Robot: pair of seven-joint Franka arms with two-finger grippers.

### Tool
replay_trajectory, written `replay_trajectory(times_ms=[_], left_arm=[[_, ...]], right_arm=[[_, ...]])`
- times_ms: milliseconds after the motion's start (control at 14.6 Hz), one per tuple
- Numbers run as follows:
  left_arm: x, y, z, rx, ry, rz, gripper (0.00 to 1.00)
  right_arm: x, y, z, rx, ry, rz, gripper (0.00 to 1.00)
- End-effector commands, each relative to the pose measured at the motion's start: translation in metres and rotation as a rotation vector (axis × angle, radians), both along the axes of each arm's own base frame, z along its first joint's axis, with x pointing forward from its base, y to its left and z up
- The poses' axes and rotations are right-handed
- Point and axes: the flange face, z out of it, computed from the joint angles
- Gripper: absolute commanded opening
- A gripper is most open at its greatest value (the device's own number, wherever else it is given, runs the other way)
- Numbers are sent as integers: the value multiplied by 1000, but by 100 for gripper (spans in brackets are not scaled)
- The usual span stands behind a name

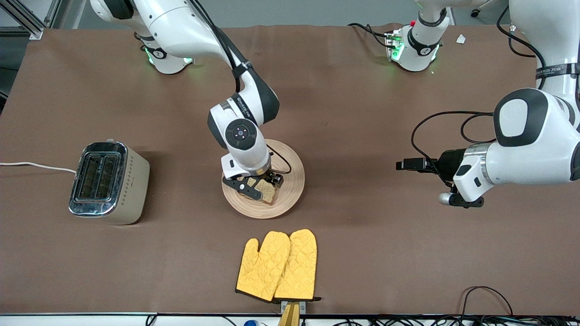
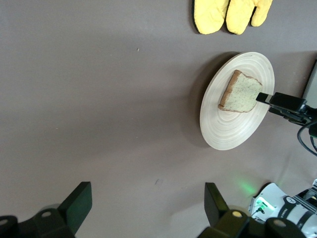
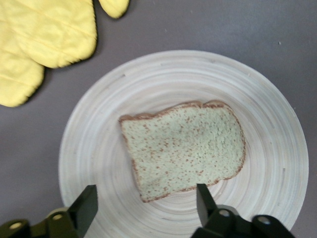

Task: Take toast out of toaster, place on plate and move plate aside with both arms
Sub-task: 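Carry the bread over the wooden plate while the left gripper approaches, then release the bread onto the plate and withdraw the right gripper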

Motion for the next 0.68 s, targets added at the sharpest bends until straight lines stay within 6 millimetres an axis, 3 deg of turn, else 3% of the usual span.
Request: replay_trajectory(times_ms=[0,137,273,341,615], left_arm=[[6,-3,-6,-45,7,5,100],[7,-2,-6,-49,5,10,100],[7,-2,-8,-49,7,11,100],[8,-2,-11,-51,11,12,100],[11,-12,-28,-90,25,6,100]], right_arm=[[16,-13,36,41,-25,-22,100],[39,-56,74,62,-71,26,100],[53,-109,101,42,-30,79,100],[61,-142,124,47,-35,54,100],[72,-257,171,-10,-43,78,100]])
